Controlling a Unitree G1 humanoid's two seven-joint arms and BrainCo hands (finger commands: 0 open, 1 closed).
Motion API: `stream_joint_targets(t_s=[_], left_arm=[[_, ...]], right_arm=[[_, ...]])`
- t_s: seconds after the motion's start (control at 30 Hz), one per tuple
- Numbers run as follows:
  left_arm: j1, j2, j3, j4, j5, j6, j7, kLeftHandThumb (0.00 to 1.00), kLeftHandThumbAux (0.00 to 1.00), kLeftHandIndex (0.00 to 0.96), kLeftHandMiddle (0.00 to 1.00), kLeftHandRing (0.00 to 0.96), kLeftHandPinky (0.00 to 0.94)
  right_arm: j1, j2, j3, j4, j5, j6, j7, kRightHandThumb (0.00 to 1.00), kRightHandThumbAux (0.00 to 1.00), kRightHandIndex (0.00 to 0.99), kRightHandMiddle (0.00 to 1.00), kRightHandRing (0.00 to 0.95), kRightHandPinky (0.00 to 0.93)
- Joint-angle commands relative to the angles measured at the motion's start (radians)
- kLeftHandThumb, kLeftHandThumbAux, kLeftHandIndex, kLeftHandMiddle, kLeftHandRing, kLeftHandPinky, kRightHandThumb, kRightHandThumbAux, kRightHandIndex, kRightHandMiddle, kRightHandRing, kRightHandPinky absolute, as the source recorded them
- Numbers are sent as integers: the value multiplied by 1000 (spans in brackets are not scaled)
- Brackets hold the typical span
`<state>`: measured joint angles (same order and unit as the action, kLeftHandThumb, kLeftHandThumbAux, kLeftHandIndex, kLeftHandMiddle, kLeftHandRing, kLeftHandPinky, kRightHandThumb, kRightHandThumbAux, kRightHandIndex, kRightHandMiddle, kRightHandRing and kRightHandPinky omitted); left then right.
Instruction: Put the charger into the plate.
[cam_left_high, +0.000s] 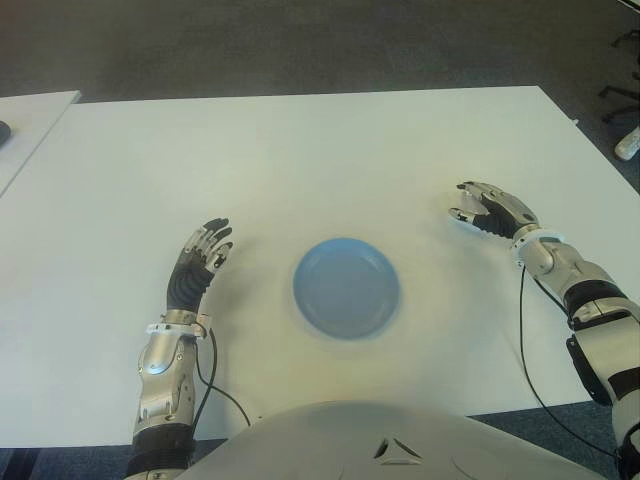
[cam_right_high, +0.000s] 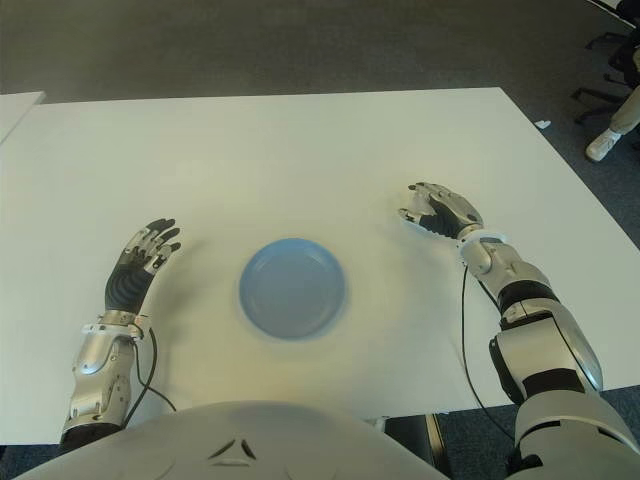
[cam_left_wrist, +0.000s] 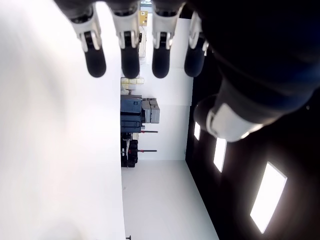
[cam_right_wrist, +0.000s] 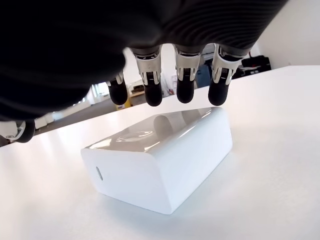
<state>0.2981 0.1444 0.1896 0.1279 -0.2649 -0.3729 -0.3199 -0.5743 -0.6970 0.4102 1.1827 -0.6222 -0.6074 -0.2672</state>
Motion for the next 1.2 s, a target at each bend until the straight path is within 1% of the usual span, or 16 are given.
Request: stream_joint_targets(t_s=[0.03, 0.2, 0.47, 0.67, 0.73, 0.87, 0.97, 1.2], left_arm=[[-2, 7, 6, 22, 0, -9, -15, 382, 675, 166, 145, 139, 172], [-2, 11, 7, 25, 3, -13, -13, 372, 668, 162, 141, 135, 166], [-3, 23, 9, 27, 13, 7, -3, 370, 649, 163, 137, 129, 155], [-7, 24, 15, 39, -5, -7, -14, 390, 647, 174, 146, 141, 184], [-9, 24, 19, 42, -20, -4, -23, 402, 648, 177, 148, 144, 189], [-14, 27, 24, 48, -34, 6, -28, 426, 652, 182, 152, 150, 190], [-18, 30, 27, 53, -34, 9, -31, 432, 653, 181, 152, 150, 188], [-29, 26, 33, 67, -42, -8, -45, 428, 662, 177, 150, 147, 183]], right_arm=[[5, 5, -5, 2, 4, 4, 15, 24, 172, 0, 0, 0, 0], [7, 6, -6, -1, 5, 4, 17, 20, 172, 0, 0, 0, 0], [5, 1, -5, -8, 0, 9, 18, 26, 172, 0, 0, 0, 0], [-5, -15, -12, -30, 1, 47, 30, 67, 181, 0, 0, 0, 0], [-7, -17, -17, -35, 2, 70, 26, 86, 183, 0, 0, 0, 0], [-16, -20, -34, -39, 6, 111, 3, 140, 188, 0, 0, 0, 0], [-16, -17, -41, -44, 4, 124, -13, 163, 185, 0, 0, 0, 0], [-18, -25, -53, -74, -2, 119, -63, 172, 175, 0, 0, 0, 0]])
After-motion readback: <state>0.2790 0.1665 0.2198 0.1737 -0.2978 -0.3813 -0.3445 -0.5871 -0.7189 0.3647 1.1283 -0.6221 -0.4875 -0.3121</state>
